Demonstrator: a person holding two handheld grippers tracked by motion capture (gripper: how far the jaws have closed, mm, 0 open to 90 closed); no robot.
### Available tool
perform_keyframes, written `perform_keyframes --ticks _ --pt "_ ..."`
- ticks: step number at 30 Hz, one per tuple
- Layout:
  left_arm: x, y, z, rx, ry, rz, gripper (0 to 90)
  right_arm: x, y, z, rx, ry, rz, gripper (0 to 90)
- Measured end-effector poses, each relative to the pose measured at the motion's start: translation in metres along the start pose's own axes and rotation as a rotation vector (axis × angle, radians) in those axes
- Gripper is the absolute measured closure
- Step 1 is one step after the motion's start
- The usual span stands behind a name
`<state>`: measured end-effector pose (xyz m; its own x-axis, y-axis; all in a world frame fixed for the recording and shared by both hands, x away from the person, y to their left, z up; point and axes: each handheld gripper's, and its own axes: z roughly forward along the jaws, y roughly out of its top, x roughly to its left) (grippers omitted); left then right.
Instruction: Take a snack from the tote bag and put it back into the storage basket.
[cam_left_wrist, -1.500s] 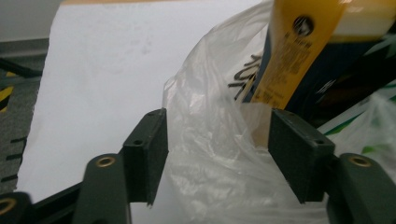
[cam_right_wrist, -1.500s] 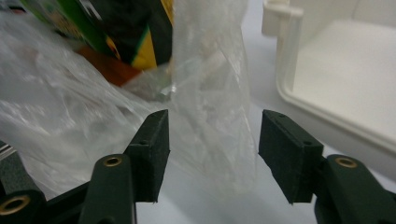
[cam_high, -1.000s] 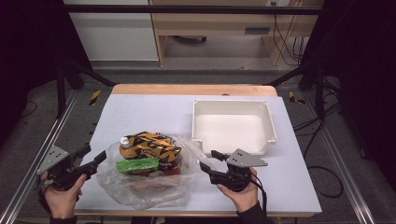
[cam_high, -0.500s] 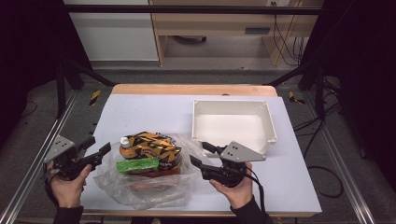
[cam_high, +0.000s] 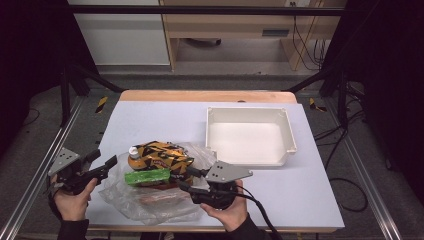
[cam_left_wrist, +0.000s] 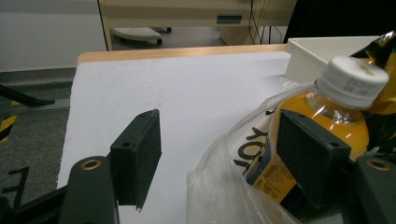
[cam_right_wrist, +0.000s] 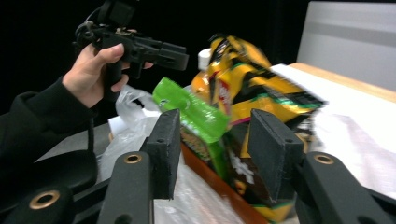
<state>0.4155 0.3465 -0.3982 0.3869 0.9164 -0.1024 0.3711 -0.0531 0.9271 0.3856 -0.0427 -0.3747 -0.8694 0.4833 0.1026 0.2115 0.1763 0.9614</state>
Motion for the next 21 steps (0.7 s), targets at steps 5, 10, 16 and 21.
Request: perform_keyframes --ticks 5,10,16,21 --pt "-0.001 -0.009 0.001 0.012 0.002 0.004 31.7 0.005 -0.004 0.013 0.030 0.019 -0.007 56.7" --pt "-0.005 -0.016 0.000 0.020 0.006 0.031 35.4 0.013 -0.011 0.032 0.079 0.032 -0.019 57.9" --pt "-0.006 -0.018 -0.006 0.002 0.021 0.034 41.2 0.013 -0.018 0.046 0.122 0.011 -0.022 57.7" --pt "-0.007 -0.017 -0.015 -0.036 0.011 0.016 47.1 0.013 -0.024 0.060 0.165 -0.022 -0.027 57.7"
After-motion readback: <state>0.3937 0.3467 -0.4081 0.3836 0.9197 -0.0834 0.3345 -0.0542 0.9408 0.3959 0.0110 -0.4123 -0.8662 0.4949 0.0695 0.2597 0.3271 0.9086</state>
